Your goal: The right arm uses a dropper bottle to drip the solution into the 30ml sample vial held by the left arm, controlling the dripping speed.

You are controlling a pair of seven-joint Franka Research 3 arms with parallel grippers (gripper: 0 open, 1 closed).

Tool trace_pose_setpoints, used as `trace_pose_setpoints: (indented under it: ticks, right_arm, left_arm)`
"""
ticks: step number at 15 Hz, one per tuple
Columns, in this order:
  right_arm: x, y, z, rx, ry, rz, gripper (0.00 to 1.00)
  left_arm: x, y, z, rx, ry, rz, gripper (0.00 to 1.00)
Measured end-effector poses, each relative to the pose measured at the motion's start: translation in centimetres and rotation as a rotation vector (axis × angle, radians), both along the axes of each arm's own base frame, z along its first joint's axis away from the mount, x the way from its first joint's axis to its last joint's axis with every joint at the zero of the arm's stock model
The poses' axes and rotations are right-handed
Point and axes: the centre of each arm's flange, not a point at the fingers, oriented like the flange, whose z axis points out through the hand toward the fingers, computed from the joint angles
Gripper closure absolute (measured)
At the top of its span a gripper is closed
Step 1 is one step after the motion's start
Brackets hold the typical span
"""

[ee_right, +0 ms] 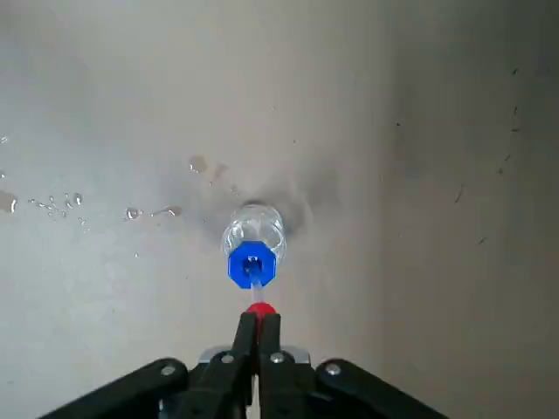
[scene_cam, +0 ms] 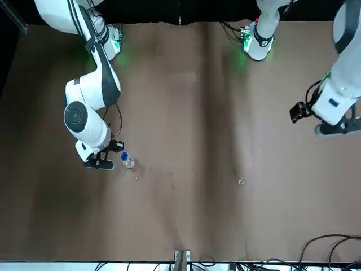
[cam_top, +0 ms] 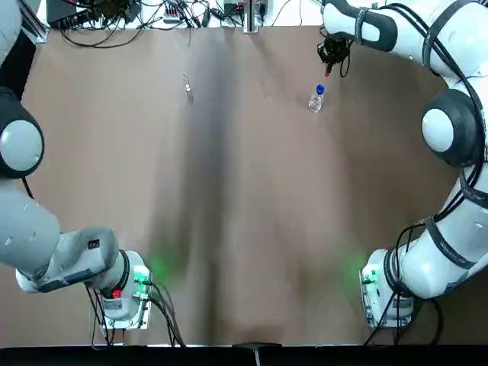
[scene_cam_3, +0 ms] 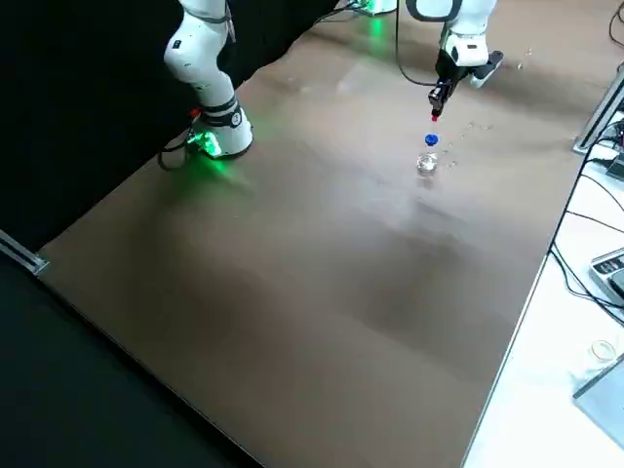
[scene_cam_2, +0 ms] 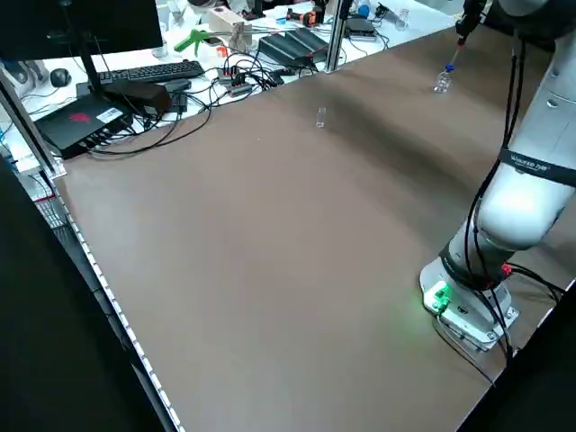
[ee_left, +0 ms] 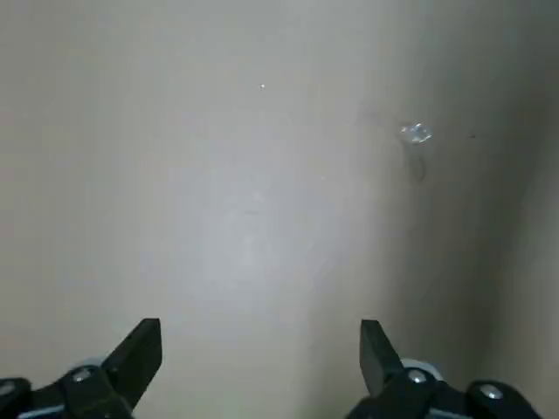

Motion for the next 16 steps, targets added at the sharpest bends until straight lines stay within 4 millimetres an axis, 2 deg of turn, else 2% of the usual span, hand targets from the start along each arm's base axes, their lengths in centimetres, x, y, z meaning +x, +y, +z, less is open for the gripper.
trace_pose_setpoints:
  ticks: [2,4,7,16]
  right_arm:
    - [0.0,0.0,0.0,0.000,0.000,0.000,0.96]
    - [-0.1,0.2,0.0,0.001,-0.001,0.003,0.96]
    - [-0.1,0.2,0.0,0.001,-0.002,0.004,0.96]
    - [0.1,0.0,0.2,0.001,-0.004,-0.001,0.96]
  left_arm:
    - [-1.2,1.6,2.1,-0.068,-0.004,0.043,0.00]
    - [-3.0,2.9,3.3,-0.088,0.014,0.053,0.00]
    - [-3.6,2.8,2.9,-0.087,0.027,0.015,0.00]
    - [-3.6,2.4,2.2,-0.076,0.041,-0.014,0.00]
